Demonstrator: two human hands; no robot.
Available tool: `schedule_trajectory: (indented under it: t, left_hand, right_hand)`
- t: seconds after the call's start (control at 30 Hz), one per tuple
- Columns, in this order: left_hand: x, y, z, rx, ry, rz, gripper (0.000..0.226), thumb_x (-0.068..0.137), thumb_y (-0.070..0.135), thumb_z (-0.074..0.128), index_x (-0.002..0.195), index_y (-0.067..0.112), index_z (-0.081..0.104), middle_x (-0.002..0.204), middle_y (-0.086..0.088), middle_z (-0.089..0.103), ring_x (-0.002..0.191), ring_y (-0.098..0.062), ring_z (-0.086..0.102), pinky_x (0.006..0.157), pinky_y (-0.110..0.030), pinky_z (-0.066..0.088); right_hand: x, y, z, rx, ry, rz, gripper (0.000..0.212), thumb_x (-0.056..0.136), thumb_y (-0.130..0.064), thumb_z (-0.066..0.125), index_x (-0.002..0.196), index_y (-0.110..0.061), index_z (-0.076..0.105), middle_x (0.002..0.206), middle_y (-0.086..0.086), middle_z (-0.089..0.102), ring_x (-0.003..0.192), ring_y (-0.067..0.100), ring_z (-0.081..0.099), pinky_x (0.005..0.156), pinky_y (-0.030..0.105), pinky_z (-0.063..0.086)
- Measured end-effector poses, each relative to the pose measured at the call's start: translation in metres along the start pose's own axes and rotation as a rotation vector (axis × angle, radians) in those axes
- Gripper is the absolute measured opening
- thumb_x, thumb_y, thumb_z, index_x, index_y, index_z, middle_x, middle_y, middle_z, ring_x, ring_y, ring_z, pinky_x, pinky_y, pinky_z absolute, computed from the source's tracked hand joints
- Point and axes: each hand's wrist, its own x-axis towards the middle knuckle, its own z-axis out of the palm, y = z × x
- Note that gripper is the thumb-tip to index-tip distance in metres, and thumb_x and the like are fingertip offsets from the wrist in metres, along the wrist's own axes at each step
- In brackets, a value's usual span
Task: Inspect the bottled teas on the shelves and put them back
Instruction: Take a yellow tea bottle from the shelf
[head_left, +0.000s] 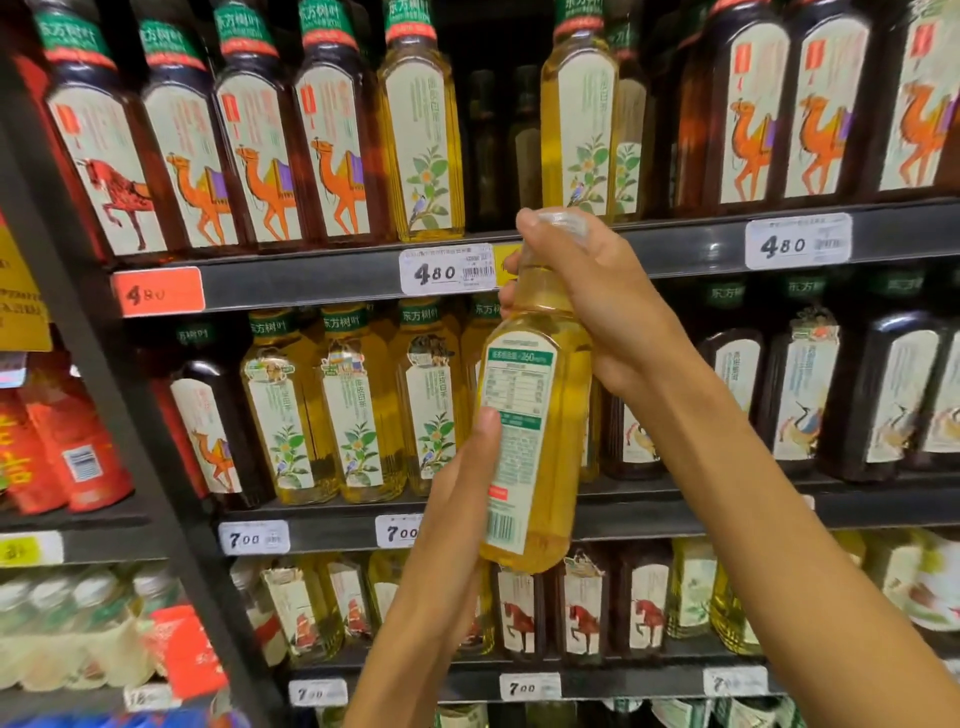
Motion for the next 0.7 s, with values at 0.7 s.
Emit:
schedule_trajectory:
  t: [0.7]
  left_hand:
    - [-0.009,-0.012,0.003,-0.299,-0.057,-0.241,0.067,0.078,0.072,0.049,0.126,0.028,0.060,0.111,-0.007,0.071,0.094,-0.021,0.070,0.074,-0.034,0.059]
  right_hand:
    - [-0.018,0.011,-0.009,-0.111,-0.045,0.203,0.034,0.096,-0.044,0.048,0.116,-0.017,0.050,0.086,0.009,0.069,0.069,0.019,0.071,0.067,0.031,0.058]
